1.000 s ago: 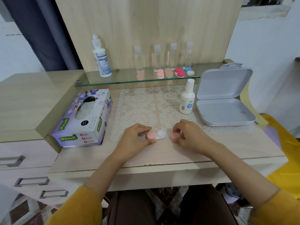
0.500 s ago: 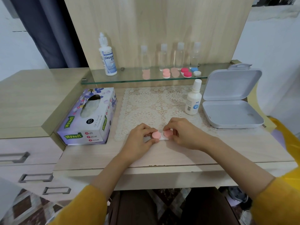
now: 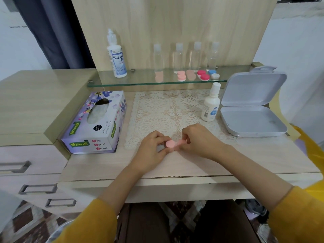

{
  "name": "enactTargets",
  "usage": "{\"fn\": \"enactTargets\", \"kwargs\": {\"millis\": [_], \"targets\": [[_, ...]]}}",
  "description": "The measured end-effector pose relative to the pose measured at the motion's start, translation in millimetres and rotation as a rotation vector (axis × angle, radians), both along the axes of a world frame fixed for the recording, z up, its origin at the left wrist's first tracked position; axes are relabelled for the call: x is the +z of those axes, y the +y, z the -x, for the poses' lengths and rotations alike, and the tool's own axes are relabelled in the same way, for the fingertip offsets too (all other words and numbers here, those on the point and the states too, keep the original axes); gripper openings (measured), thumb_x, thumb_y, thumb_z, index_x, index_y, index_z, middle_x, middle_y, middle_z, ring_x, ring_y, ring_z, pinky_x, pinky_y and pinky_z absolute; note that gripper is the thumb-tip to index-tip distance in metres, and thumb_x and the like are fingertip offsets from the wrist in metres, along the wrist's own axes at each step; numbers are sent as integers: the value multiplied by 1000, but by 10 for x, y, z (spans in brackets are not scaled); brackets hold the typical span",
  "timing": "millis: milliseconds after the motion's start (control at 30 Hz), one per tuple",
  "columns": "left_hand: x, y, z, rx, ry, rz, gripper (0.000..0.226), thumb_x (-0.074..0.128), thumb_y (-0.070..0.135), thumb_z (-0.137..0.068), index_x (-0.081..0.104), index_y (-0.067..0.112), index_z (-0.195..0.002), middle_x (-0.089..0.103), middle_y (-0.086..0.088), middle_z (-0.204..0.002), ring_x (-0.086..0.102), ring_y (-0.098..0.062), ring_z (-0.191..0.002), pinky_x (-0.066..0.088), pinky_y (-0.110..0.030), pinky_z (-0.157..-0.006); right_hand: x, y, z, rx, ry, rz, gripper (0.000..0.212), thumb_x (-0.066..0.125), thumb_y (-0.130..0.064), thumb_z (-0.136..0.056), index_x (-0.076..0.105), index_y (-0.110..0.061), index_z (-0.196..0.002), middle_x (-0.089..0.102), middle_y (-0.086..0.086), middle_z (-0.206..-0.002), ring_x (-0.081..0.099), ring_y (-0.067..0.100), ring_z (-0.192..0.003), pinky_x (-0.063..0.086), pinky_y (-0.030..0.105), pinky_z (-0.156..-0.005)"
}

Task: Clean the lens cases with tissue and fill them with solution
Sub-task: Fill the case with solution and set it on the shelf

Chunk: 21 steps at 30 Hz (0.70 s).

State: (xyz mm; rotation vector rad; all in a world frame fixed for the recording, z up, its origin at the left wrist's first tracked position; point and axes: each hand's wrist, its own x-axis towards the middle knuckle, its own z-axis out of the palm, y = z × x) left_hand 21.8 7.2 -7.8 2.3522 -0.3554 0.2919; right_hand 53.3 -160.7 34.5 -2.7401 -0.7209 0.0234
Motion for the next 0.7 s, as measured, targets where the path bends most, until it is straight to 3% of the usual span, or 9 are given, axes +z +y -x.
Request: {"fn": "enactTargets", "kwargs": {"millis": [67, 167, 300, 467, 700], "targets": [[-4, 1, -1, -1, -4, 4, 25, 71, 18, -79, 69, 13, -103, 57, -3, -95, 54, -14, -89, 39, -16, -82, 23, 8, -5, 15, 3, -18, 37, 71, -37, -76, 63, -5, -93, 59, 5, -87, 46, 15, -75, 38, 27, -64], [-4, 1, -7, 3, 0, 14, 25, 71, 17, -78, 69, 13, -102, 57, -3, -95, 54, -14, -90, 37, -11, -81, 52, -21, 2, 104, 13, -57, 29, 64, -14, -80, 65, -10, -109, 62, 3, -101, 42, 8, -77, 30, 17, -63], [3, 1, -5, 1, 1, 16, 23, 71, 15, -78, 69, 12, -101, 56, -5, -94, 53, -14, -88, 34, -5, -79, 19, -17, 4, 120, -5, 1, 16, 61, -9, -79, 68, -5, -92, 55, 6, -83, 44, 17, -76, 33, 23, -59], [28, -12, -13, -3, 4, 46, 24, 73, 10, -76, 70, 8, -99, 55, -6, -92, 53, -12, -84, 33, 0, -76, -17, 44, -9, 82, -41, 23, 20, 62, -23, -82, 63, -6, -93, 50, 2, -86, 41, 16, -80, 32, 25, -65], [15, -12, 2, 5, 15, 39, 24, 73, 13, -76, 69, 9, -100, 56, -6, -94, 53, -13, -86, 34, -3, -77, 34, -20, -10, 153, 13, -5, 20, 58, -5, -79, 68, -3, -97, 57, 7, -89, 43, 16, -73, 36, 22, -61]]}}
